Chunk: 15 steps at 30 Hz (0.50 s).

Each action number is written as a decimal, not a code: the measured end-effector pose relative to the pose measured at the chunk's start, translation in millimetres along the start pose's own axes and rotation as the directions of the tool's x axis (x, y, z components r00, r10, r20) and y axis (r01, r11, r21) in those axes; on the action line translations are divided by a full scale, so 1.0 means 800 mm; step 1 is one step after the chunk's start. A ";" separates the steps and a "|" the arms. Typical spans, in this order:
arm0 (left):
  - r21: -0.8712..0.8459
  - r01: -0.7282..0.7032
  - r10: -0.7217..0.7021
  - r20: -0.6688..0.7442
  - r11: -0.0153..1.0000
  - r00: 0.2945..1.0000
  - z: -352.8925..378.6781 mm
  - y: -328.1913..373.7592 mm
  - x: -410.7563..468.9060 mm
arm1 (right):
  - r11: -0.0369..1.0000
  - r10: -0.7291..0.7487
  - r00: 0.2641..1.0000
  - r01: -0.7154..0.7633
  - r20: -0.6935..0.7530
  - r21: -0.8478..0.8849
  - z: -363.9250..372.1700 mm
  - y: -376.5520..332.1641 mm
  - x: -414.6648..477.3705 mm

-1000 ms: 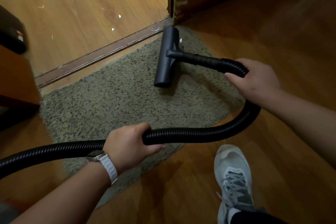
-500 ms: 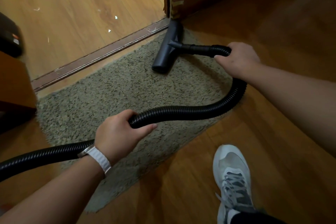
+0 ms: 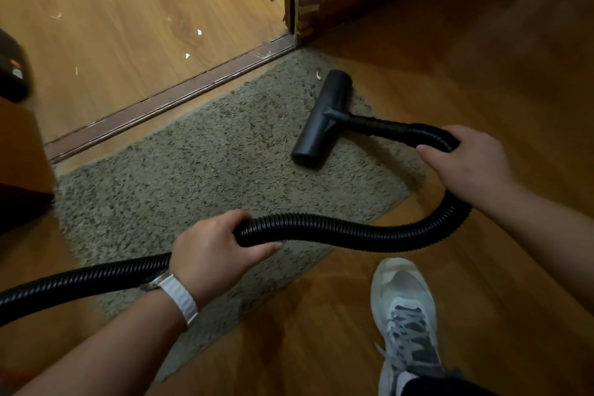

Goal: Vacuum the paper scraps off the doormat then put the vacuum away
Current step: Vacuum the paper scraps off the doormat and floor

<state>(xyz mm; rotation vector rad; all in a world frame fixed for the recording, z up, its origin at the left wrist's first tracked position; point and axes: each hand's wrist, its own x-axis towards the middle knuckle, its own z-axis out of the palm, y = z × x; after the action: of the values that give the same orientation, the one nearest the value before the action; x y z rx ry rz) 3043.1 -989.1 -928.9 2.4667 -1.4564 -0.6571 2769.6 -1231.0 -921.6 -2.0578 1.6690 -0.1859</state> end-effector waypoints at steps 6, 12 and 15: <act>-0.048 0.024 -0.024 0.000 0.999 1.000 -0.008 -0.003 0.006 | 0.998 0.058 0.997 -0.056 -0.046 0.042 -0.002 -0.033 0.048; -0.111 0.071 -0.074 -0.029 0.991 0.997 -0.013 -0.004 0.013 | 0.996 0.089 0.996 -0.089 0.015 0.011 0.001 -0.080 0.107; -0.086 0.068 -0.069 -0.012 0.994 0.998 -0.012 -0.009 0.011 | 0.997 0.050 0.996 -0.045 0.073 -0.066 0.010 -0.097 0.111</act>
<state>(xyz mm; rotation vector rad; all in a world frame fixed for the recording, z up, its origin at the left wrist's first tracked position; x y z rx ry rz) 3056.8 -994.0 -925.4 2.4596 -1.3154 -0.6977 2863.7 -1302.3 -911.2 -2.0427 1.6971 -0.0395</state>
